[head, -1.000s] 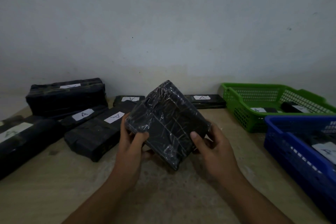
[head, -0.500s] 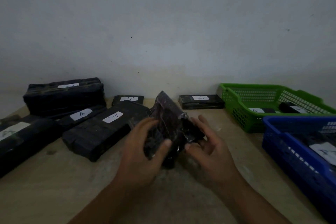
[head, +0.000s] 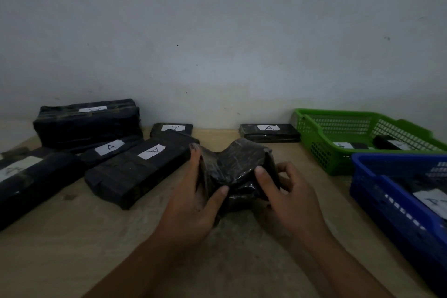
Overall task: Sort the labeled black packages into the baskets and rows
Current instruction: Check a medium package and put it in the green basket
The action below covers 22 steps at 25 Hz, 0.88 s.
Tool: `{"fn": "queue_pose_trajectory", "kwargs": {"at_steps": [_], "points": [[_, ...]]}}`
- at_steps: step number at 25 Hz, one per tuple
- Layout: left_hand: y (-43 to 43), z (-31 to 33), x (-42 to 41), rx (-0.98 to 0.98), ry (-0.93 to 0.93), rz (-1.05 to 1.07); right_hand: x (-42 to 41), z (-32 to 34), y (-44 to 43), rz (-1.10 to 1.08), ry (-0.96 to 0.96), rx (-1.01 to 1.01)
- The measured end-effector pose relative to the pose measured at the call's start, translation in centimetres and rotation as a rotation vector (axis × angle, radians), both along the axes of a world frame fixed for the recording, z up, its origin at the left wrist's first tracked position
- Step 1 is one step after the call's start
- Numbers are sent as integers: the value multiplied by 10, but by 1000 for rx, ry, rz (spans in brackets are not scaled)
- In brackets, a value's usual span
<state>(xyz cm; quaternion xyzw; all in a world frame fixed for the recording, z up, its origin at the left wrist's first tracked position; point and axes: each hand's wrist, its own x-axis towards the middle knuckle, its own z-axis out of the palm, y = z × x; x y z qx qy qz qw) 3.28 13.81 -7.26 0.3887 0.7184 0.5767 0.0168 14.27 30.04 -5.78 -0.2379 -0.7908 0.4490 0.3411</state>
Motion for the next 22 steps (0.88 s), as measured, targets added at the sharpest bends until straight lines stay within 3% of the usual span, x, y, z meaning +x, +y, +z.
{"fn": "queue_pose_trajectory", "kwargs": {"at_steps": [2, 5, 10, 17, 20, 22], "points": [[-1, 0, -2, 0, 68, 22, 4, 5, -4, 30, -90, 107], [-1, 0, -1, 51, 86, 76, 7, 9, -10, 108, -35, 59], [1, 2, 4, 62, 170, 139, 3, 3, -5, 28, 28, 95], [0, 3, 11, 66, -53, -91, -1, -13, 1, 63, 106, 110], [1, 7, 5, 172, -151, 16, -1, -13, 3, 258, 157, -9], [-2, 5, -15, 305, -350, 50, -5, -14, 6, 231, 208, -66]]}}
